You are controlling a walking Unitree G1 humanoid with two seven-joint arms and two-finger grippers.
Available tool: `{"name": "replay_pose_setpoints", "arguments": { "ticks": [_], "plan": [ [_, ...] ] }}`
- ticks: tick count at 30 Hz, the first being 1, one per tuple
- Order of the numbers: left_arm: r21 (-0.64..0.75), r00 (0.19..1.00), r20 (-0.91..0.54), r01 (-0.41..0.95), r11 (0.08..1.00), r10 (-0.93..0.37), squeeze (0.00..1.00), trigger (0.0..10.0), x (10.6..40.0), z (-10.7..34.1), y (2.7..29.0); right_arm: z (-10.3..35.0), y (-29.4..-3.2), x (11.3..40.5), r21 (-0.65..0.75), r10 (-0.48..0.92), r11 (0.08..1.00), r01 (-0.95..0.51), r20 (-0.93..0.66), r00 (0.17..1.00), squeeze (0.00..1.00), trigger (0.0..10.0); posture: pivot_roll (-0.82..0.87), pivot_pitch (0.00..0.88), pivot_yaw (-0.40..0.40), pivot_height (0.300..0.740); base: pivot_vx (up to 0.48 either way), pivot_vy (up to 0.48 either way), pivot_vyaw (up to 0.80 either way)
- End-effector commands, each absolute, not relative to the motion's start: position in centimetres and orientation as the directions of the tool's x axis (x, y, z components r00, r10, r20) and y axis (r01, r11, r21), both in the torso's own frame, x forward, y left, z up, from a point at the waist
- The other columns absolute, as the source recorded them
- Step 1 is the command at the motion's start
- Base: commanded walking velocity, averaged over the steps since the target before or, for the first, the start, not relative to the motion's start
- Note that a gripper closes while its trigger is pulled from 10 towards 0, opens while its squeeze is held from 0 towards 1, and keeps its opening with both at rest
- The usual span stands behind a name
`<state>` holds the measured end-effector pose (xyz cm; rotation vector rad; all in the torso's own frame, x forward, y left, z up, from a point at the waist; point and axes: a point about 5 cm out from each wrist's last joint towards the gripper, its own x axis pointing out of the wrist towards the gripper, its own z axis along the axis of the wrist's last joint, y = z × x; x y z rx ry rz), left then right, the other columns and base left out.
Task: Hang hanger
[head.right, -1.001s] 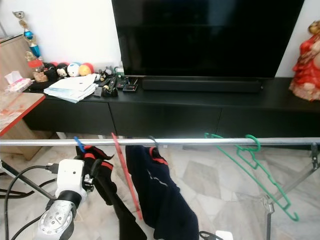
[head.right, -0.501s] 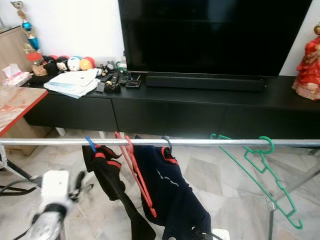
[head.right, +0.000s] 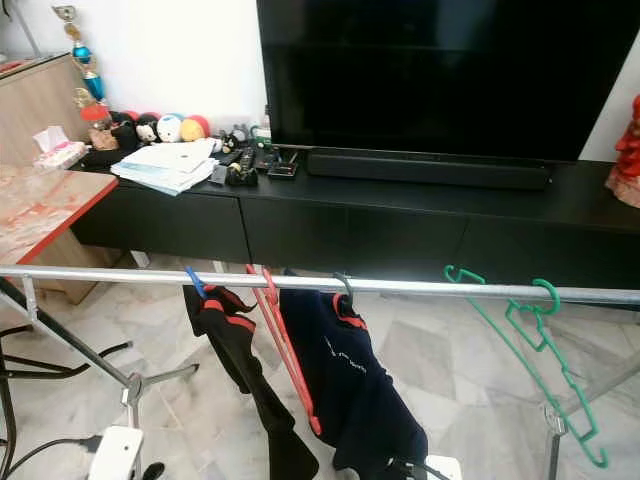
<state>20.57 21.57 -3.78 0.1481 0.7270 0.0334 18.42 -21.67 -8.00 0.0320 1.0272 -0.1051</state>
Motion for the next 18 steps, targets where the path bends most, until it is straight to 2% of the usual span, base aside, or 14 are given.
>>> {"name": "replay_pose_setpoints", "arguments": {
  "ticks": [1,5,10,18],
  "plan": [
    [0.12,0.701,-0.708,-0.003,0.993,0.088,0.0,10.0,19.9,-5.1,21.7,-8.0,-21.6,18.4,-0.008,-0.079,0.99,0.139,-0.852,0.517,0.0,10.0,-0.01,0.0,0.052,0.74,0.0,0.0,0.0],
    [0.077,0.603,-0.791,-0.064,0.995,0.1,0.0,10.0,19.0,-6.9,21.8,-8.0,-21.4,18.4,0.011,-0.081,0.985,0.17,-0.848,0.524,0.0,10.0,-0.02,0.0,0.053,0.74,0.0,0.0,0.0],
    [0.017,0.514,-0.856,-0.076,0.997,0.054,0.0,10.0,17.5,-8.2,21.6,-8.1,-21.2,18.4,0.018,-0.098,0.978,0.21,-0.844,0.528,0.0,10.0,-0.05,0.0,0.073,0.74,0.0,0.0,0.0],
    [0.049,0.493,-0.867,-0.062,0.997,0.074,0.0,10.0,17.2,-8.5,21.6,-8.3,-21.0,18.1,0.035,-0.109,0.966,0.255,-0.844,0.525,0.0,10.0,-0.08,0.0,0.084,0.74,0.0,0.0,0.0]
  ]
}}
